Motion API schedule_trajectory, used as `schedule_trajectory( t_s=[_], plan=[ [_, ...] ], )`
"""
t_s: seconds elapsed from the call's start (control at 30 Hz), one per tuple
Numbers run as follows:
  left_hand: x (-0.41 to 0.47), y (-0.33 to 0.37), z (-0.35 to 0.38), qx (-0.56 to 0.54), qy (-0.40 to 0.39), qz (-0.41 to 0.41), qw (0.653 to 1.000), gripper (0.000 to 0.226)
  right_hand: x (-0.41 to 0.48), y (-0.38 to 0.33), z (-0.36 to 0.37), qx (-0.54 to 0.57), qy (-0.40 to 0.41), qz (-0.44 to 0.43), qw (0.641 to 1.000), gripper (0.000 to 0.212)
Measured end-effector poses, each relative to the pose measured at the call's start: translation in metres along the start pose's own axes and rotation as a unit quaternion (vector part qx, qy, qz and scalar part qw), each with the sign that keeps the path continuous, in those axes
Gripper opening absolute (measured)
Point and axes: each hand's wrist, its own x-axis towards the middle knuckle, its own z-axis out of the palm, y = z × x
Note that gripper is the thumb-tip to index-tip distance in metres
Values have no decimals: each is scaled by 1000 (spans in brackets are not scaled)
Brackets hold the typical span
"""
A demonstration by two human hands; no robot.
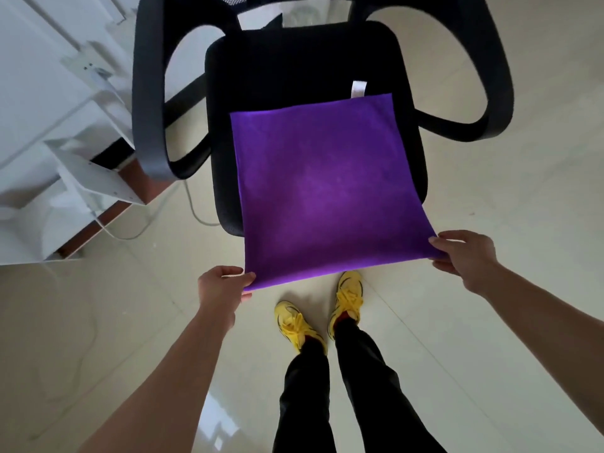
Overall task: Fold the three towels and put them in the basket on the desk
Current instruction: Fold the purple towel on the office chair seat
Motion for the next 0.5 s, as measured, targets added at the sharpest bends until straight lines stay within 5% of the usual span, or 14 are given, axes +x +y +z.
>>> schedule_trajectory(
  t_s=[0.27,0.5],
  plan=[
    [-27,58,-6,-65,32,0,997,36,-12,-53,-5,95,10,28,995,41],
    [-6,143,19,-148,27,42,988,21,21,-138,17,189,-57,14,980,25]
  ],
)
